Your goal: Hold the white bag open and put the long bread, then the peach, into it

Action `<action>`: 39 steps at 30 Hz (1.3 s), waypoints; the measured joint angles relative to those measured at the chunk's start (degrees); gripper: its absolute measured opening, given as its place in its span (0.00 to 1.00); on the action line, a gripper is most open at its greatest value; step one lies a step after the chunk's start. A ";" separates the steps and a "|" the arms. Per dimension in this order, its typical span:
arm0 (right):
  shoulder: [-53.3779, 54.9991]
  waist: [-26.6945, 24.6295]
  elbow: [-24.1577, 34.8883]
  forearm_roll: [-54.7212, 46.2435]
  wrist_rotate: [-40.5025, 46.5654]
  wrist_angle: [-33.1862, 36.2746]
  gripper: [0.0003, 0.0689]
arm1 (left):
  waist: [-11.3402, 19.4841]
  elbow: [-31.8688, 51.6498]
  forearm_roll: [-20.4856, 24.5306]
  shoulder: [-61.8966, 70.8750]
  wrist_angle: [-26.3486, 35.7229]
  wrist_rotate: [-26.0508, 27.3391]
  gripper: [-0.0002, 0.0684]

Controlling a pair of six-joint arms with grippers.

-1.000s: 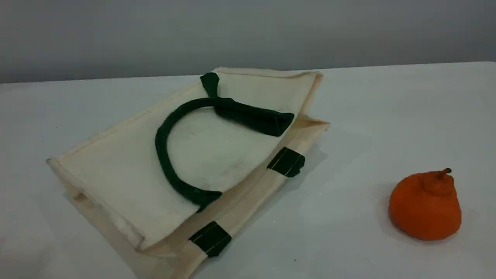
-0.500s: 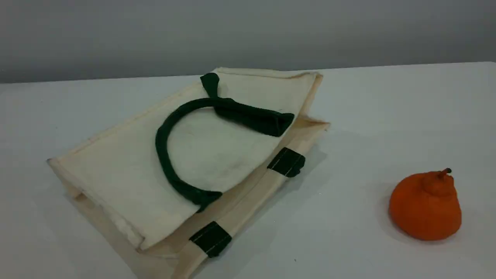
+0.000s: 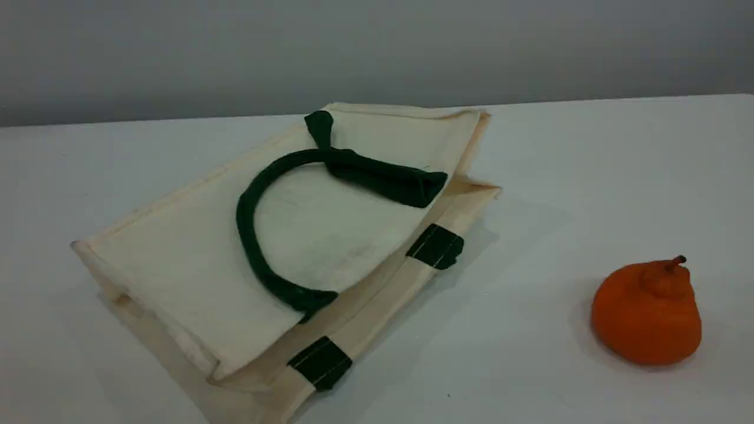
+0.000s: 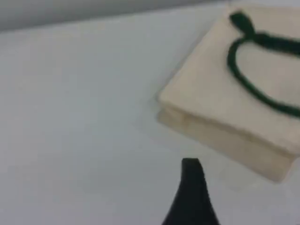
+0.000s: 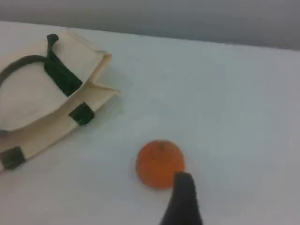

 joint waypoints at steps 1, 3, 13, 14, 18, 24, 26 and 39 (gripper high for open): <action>0.00 0.00 0.50 0.00 -0.11 -0.59 0.73 | 0.00 1.18 0.07 0.01 0.08 0.00 0.74; 0.00 0.00 1.54 -0.43 -0.11 -1.02 0.72 | 0.00 3.67 0.20 0.01 0.02 0.00 0.74; 0.00 0.00 7.02 -1.38 0.09 -4.56 0.72 | -0.05 10.09 0.25 0.01 -0.04 -0.05 0.74; 0.00 0.00 7.02 -1.38 0.09 -4.50 0.72 | -0.05 10.52 0.25 0.01 0.02 -0.05 0.74; 0.00 0.00 7.02 -1.33 0.09 -4.43 0.74 | -0.05 10.80 0.39 0.01 0.03 -0.05 0.74; 0.00 0.00 6.97 -1.26 0.12 -4.33 0.77 | -0.05 10.80 0.21 0.01 -1.88 -0.10 0.74; 0.00 0.00 6.97 -1.26 0.12 -4.33 0.77 | -0.05 10.80 -0.27 0.01 -3.78 -0.10 0.74; 0.00 0.00 6.97 -1.24 0.16 -4.31 0.77 | -0.05 12.23 -2.54 0.01 -8.00 -0.16 0.74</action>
